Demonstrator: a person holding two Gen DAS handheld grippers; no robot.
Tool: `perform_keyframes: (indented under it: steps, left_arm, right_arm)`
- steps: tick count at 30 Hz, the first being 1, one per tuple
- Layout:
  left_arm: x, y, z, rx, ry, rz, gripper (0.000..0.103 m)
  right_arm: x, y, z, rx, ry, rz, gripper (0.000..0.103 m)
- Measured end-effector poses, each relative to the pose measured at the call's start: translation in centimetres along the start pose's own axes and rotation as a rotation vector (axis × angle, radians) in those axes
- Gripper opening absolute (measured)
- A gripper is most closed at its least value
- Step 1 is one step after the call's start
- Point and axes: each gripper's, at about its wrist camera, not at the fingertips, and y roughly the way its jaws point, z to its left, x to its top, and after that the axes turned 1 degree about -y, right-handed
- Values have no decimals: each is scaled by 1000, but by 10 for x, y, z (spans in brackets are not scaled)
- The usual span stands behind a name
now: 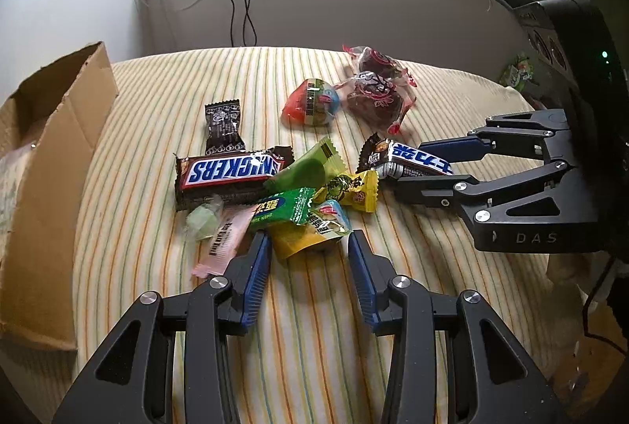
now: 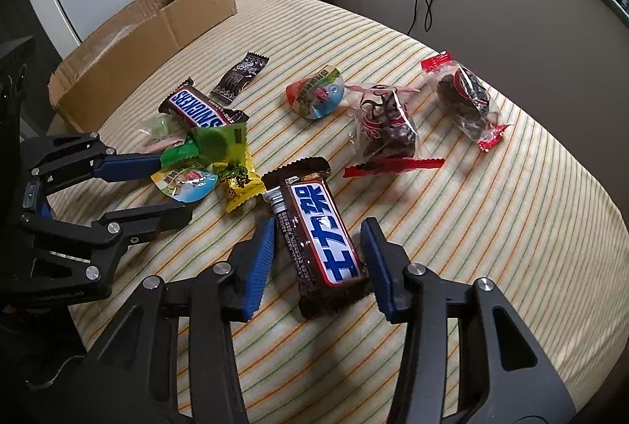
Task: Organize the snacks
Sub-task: 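Move the right tool to the blue-white chocolate bar and grasp it, then carry the chocolate bar into the box with the right tool while the left tool brings the yellow bag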
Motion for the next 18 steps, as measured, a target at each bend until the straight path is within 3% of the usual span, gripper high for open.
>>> perform_keyframes:
  steps: [6,18]
  left_arm:
    - [3,2,2,-12,-1,-4,31]
    - [0,-3,-1,-59,-2,-11,26]
  right_arm:
    - [1,-1,1,-5,-5,7,30]
    - [-2,-3,4,-2,-4,8,29]
